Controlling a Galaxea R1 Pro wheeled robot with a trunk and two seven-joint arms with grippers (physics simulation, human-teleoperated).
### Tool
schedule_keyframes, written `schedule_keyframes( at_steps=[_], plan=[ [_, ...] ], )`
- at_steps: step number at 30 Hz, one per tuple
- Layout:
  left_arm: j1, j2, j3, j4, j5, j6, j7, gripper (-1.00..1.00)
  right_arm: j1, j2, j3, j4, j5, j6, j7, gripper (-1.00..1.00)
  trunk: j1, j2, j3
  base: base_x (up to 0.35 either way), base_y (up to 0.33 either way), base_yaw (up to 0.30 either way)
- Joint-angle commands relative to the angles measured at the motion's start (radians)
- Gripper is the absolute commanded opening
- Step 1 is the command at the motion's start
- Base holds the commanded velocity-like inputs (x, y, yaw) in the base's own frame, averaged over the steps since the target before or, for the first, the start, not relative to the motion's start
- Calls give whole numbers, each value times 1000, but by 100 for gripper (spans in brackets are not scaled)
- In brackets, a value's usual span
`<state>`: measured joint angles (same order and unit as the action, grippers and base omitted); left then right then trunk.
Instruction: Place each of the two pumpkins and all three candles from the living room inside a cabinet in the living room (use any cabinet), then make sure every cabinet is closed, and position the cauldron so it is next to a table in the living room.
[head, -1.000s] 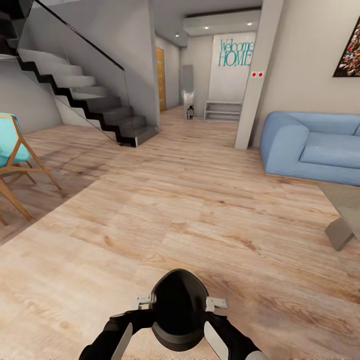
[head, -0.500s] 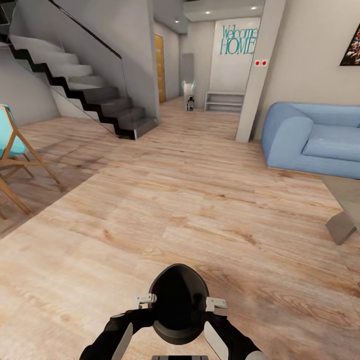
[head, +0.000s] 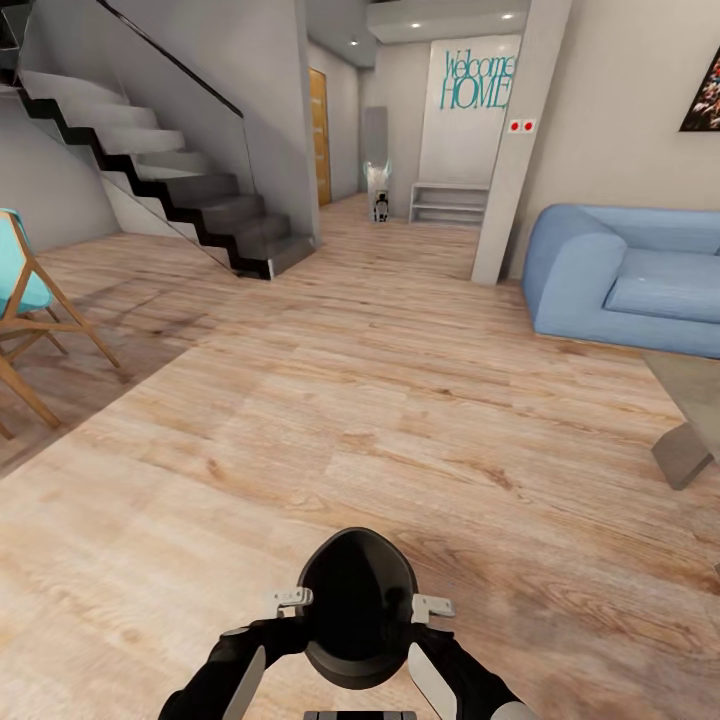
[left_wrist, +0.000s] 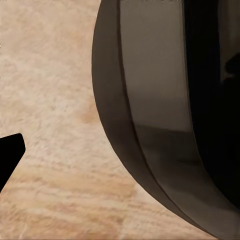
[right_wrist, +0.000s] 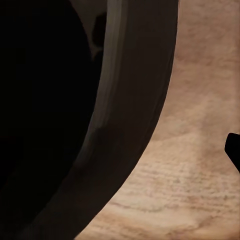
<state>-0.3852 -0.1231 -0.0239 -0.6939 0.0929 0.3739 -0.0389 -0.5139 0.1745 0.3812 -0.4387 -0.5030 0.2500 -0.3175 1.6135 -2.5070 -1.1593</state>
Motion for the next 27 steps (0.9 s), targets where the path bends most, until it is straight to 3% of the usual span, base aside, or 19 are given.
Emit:
schedule_keyframes(
  at_steps=[1, 19, 20, 27],
  plan=[
    [0, 1, 0, 1, -6, 1, 2, 100, 0, 0, 0, 0, 0, 0, 0, 100, 0, 0, 0, 0, 0, 0],
    [0, 1, 0, 4, -5, -1, 1, 100, 0, 0, 1, 0, 1, 0, 0, 100, 0, 0, 0, 0, 0, 0],
    [0, 1, 1, 4, -5, -1, 1, -100, 0, 0, 1, 0, 1, 0, 0, 100, 0, 0, 0, 0, 0, 0],
    [0, 2, 1, 4, -5, -2, 1, -100, 0, 0, 1, -1, 0, 0, 0, 100, 0, 0, 0, 0, 0, 0]
  ],
)
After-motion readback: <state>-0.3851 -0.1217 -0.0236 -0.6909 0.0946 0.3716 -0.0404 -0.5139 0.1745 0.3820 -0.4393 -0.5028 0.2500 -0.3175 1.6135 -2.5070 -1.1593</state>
